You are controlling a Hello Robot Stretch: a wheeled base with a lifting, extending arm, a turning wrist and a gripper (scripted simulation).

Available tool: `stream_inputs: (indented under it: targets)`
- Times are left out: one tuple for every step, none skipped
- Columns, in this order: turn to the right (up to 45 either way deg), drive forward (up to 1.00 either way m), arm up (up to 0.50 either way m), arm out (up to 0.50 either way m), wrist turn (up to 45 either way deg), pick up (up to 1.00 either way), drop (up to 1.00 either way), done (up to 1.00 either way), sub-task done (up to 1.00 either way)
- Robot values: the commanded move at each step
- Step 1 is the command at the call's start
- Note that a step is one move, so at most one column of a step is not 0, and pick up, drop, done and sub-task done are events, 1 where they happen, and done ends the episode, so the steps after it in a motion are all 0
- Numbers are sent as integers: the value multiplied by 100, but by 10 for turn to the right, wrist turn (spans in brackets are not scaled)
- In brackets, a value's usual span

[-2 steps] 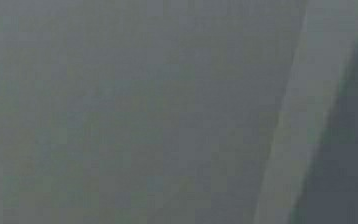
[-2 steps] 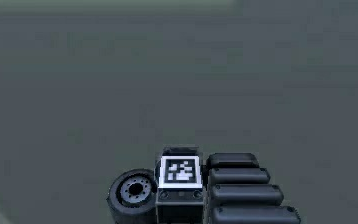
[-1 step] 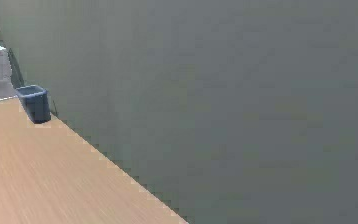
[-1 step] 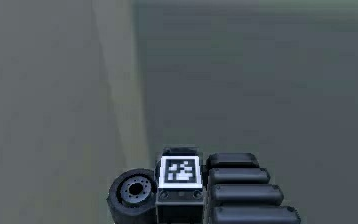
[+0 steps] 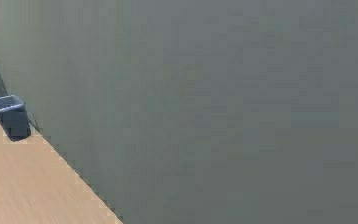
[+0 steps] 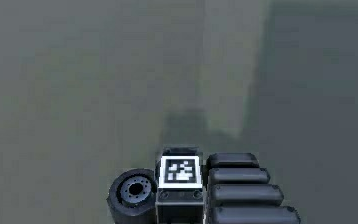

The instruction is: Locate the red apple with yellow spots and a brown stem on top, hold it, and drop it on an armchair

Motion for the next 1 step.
stream_inputs:
  targets:
    - [-450, 0, 0, 0, 0, 0, 0, 0, 0]
